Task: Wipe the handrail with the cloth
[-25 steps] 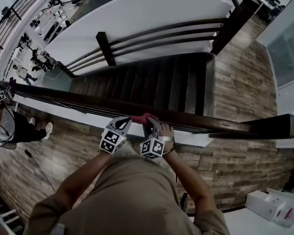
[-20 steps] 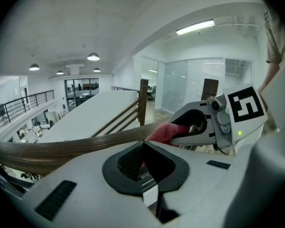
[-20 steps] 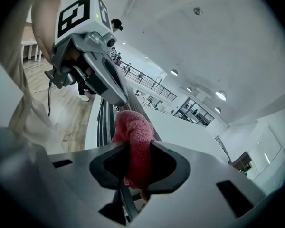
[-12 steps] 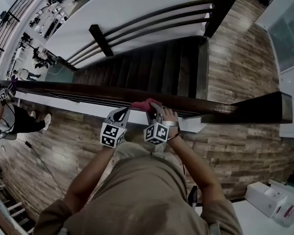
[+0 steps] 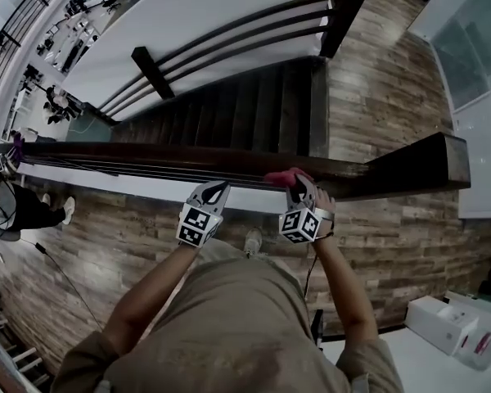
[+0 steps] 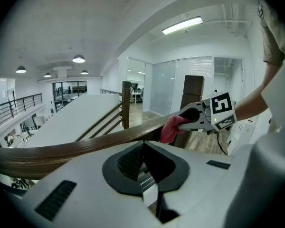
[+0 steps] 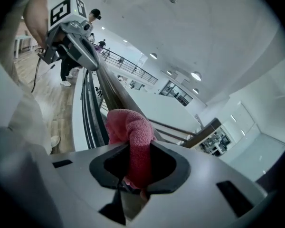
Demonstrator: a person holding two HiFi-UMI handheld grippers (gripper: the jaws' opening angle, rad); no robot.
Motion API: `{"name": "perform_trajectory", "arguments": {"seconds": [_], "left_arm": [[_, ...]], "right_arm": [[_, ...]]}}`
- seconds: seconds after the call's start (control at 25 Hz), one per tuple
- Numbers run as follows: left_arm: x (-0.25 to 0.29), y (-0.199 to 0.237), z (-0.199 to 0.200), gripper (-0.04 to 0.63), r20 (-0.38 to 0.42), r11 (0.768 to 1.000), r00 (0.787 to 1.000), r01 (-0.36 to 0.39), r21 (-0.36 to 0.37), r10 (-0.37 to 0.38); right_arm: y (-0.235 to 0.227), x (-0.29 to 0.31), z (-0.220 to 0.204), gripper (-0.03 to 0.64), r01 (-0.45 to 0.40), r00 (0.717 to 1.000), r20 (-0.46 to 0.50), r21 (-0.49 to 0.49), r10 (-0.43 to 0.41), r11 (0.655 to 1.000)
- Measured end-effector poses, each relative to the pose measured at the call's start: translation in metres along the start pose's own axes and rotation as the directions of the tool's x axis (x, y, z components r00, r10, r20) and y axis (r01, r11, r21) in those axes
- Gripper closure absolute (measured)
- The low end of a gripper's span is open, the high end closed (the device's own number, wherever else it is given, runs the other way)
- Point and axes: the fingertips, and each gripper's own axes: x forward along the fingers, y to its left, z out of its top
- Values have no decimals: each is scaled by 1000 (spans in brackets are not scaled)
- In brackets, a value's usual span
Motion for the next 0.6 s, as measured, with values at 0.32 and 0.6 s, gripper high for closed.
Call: {"name": "perform_trajectory", "arguments": {"seconds": [0.32,0.6], "left_arm": [[24,-27,10,578,3,1000,1000,24,10,-24],[23,-32,4,578,7,1000,1000,10,-4,-10]], "right_arm": [[-95,-40,-151,512,183,959,-243,131,-148,974],[-157,-73,-247,514,341,884,-418,269,-210,901]]}}
